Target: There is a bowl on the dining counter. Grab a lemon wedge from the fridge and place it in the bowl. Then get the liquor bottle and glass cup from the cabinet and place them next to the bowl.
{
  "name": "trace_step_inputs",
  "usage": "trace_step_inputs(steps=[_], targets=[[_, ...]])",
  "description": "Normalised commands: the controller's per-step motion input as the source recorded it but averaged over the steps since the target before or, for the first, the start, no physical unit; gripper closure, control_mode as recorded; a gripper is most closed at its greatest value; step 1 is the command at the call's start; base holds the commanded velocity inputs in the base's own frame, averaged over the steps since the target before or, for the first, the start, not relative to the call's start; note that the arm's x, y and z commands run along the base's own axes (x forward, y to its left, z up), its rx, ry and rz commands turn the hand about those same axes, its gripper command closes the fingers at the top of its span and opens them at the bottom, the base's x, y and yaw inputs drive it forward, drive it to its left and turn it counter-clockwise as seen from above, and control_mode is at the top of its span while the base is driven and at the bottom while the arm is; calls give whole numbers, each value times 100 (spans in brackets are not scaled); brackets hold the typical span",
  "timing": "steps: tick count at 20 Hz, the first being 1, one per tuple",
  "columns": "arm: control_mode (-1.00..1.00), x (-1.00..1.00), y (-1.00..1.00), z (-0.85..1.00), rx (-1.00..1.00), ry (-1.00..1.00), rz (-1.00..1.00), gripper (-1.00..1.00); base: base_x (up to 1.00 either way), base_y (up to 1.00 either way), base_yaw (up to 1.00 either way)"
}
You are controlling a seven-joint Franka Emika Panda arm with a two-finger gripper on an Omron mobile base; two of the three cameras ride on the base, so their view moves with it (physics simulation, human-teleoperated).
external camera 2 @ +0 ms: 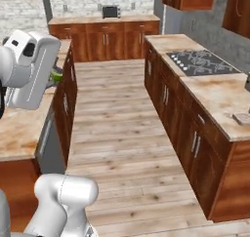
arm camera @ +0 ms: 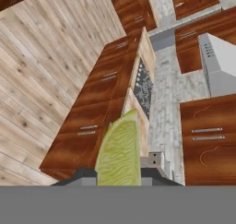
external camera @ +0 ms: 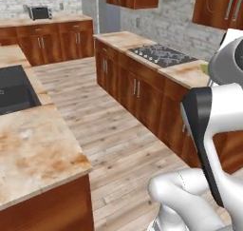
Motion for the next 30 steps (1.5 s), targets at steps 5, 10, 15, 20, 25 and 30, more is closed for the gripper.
trace_step_inputs(steps=[5,10,15,20,25,30], targets=[[100,0,0,0,0,0,0,100,-55,100,9],[100,0,0,0,0,0,0,100,-67,100,19],[100,0,0,0,0,0,0,100,-60,100,25],[100,0,0,0,0,0,0,100,-56,100,25],[100,0,0,0,0,0,0,100,-38,100,19],[100,0,0,0,0,0,0,100,-6,100,5]])
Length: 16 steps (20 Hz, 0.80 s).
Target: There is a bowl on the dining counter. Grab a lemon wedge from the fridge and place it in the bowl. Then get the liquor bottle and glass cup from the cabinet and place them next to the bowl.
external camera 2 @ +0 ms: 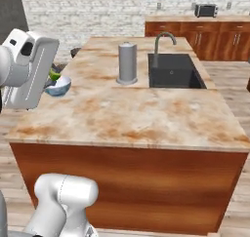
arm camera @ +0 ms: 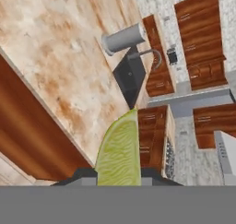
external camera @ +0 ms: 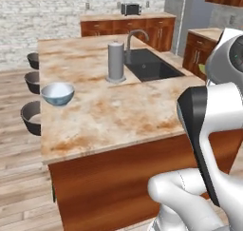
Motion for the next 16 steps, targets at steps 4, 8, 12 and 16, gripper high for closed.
trace_step_inputs(steps=[4,8,12,16], targets=[[100,0,0,0,0,0,0,100,-3,100,0],[100,0,0,0,0,0,0,100,-4,100,-2],[100,0,0,0,0,0,0,100,2,100,-11],[100,0,0,0,0,0,0,100,24,100,-25]])
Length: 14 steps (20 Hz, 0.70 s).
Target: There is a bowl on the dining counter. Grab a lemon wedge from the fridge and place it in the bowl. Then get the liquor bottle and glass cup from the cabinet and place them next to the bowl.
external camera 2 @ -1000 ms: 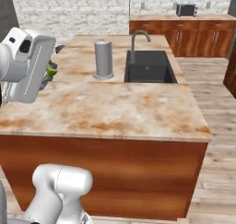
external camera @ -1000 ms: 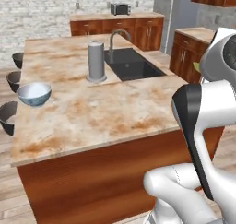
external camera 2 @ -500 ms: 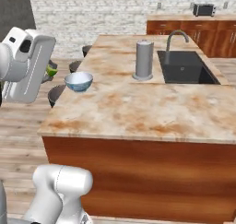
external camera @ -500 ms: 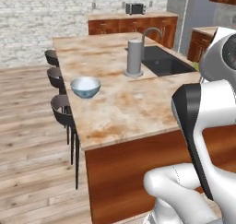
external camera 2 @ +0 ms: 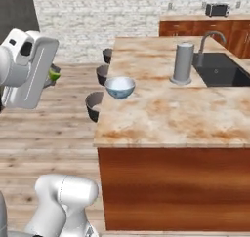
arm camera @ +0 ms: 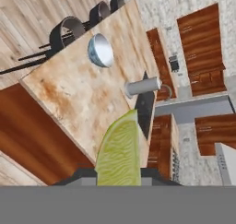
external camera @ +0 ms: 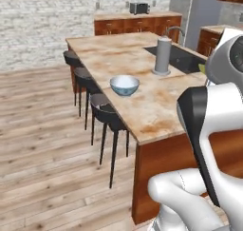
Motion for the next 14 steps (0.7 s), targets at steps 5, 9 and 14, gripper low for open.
trace_step_inputs(steps=[5,9,14], targets=[[100,0,0,0,0,0,0,100,69,100,-42],[100,0,0,0,0,0,0,100,45,100,-48],[100,0,0,0,0,0,0,100,29,100,-49]])
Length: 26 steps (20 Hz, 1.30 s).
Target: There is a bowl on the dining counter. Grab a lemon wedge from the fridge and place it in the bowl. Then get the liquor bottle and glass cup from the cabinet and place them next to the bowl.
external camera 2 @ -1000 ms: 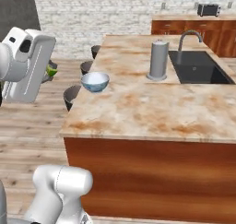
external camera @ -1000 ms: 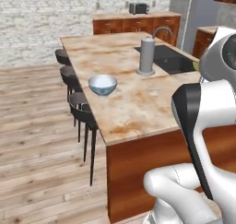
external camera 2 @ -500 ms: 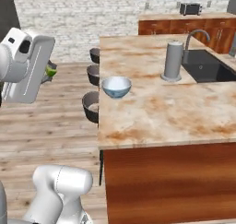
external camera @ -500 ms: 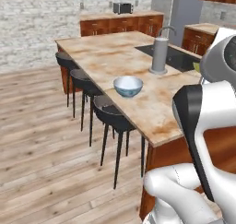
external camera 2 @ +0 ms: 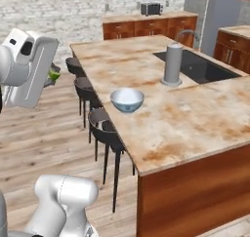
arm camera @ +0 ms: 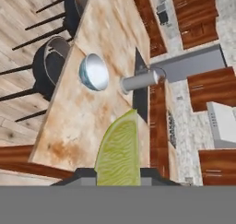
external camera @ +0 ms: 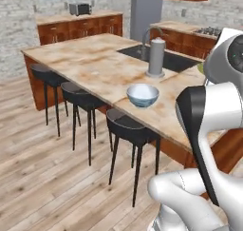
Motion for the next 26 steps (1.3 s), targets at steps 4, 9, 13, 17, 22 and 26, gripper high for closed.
trace_step_inputs(steps=[4,9,13,17,22,26], targets=[[100,0,0,0,0,0,0,100,35,100,-51],[100,0,0,0,0,0,0,100,35,100,-55],[100,0,0,0,0,0,0,100,29,100,-59],[100,0,0,0,0,0,0,100,32,87,-59],[100,0,0,0,0,0,0,100,40,64,-59],[100,0,0,0,0,0,0,100,40,60,-56]])
